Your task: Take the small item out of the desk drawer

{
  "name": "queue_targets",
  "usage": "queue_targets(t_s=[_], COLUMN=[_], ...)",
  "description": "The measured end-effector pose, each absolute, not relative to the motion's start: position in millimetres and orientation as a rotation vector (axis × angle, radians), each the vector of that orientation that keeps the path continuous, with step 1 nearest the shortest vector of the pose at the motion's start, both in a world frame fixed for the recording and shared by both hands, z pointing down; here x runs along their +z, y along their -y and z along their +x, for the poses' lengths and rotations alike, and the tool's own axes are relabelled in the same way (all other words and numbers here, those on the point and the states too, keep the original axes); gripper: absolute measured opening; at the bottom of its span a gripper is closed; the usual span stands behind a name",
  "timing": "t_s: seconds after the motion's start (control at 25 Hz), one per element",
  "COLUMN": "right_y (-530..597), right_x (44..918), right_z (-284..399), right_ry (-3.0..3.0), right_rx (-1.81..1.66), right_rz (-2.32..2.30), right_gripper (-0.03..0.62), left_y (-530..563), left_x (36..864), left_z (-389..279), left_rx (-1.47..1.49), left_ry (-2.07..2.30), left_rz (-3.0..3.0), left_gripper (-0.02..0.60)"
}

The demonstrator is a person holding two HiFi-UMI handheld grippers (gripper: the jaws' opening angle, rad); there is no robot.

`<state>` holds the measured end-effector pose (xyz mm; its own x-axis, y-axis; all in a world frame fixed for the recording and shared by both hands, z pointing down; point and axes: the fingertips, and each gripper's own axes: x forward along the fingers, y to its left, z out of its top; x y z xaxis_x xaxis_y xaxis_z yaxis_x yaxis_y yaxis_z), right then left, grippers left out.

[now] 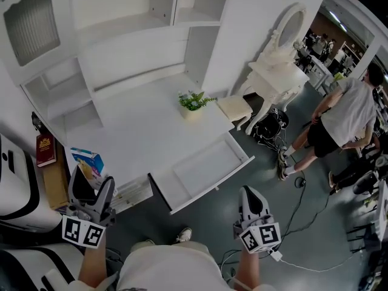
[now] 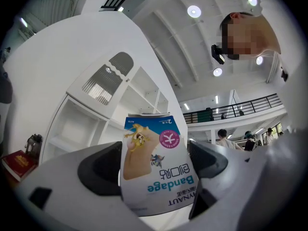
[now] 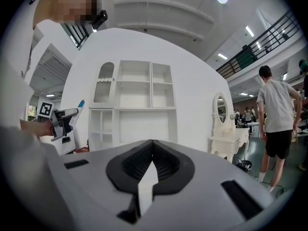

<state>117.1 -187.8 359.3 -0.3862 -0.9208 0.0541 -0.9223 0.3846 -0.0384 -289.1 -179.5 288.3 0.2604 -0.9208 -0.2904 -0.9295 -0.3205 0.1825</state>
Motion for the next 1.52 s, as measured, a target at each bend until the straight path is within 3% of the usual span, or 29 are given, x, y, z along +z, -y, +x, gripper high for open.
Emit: queue_targets(t_s=[1.52], right_y=[173], right_x=[364], right_z=[106], right_ry=[2.560], right_rx=[0.084], right_rz=[1.751], right_gripper=[0.009], left_y=[173], left_x=[292], left_z=[-289], left_rx=[0.592], left_ry=[-1.792], left_rz=[-2.525], left_gripper=[0.443])
